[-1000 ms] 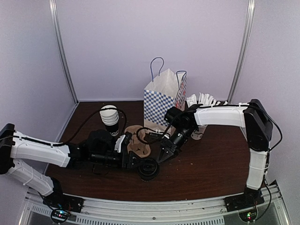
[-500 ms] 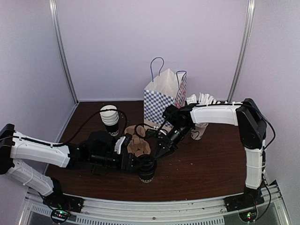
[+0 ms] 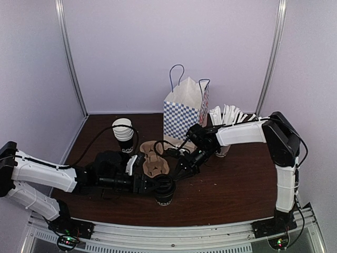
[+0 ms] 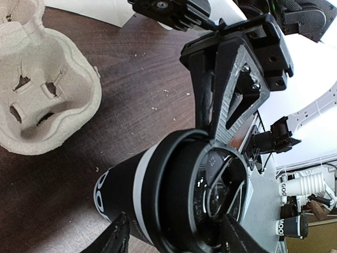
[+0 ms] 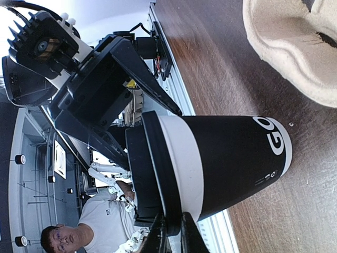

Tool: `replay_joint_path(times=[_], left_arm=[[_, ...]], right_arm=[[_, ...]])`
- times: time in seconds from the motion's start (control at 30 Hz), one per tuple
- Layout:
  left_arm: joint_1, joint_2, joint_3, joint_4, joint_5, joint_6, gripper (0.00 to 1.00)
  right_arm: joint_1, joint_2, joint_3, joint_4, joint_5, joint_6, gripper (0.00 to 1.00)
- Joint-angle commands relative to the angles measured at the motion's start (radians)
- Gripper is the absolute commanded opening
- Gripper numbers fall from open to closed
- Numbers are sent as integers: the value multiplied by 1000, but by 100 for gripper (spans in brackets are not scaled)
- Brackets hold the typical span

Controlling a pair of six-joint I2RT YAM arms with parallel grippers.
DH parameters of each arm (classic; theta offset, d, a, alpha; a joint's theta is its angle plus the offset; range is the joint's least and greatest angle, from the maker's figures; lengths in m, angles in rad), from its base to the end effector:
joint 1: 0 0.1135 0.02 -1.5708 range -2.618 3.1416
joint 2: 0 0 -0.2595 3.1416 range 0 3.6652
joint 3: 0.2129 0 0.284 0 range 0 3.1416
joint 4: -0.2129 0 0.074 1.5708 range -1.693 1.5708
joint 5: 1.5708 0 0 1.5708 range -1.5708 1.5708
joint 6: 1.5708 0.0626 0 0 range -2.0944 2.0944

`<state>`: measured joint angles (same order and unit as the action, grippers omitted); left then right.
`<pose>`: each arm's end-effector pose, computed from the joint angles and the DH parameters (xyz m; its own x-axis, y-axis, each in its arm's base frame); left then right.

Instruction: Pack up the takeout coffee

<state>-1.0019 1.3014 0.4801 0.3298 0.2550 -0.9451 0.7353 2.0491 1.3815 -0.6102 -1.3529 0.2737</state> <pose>0.1497 -0.2635 0.1378 -0.9068 -0.0378 -0.4198 0.3416 0.5178 -0.7843 0.2704 0.3270 0.1353 -0.7793 -0.6261 -0.0254 -0.1490 0.1458 0.9780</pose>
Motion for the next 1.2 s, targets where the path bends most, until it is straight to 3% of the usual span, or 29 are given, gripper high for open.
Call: replay_joint_path(times=[0.0,0.13,0.33,0.43,0.5,0.63,0.73,0.83,0.93,1.17], left_arm=[[22,28,-47,-92,-84,6,59],[22,20,-56,-94,-98,13,59],[23,13,-60,-104,-113,26,60],[26,-1,-74,-123,-133,33,59],[34,-18,-90,-120,-134,37,60],[46,-51,-96,-144,-133,74,60],[50,-66,-95,-156,-132,91,60],[51,-84,-88,-168,-133,106,60],[51,-107,-74,-192,-134,120,60],[51,-144,23,-253,-94,223,62]], right_arm=[[54,33,-57,-48,331,-9,10],[82,36,-76,-60,420,-17,16],[101,105,-49,-59,392,-40,16],[101,100,-67,1,287,-35,11],[101,70,-131,135,180,27,6],[101,-11,-197,218,159,81,3],[104,-31,-194,189,184,61,10],[105,-40,-144,91,221,-16,26],[103,-80,-70,-37,252,-108,34],[85,-232,-112,-65,314,-165,45]])
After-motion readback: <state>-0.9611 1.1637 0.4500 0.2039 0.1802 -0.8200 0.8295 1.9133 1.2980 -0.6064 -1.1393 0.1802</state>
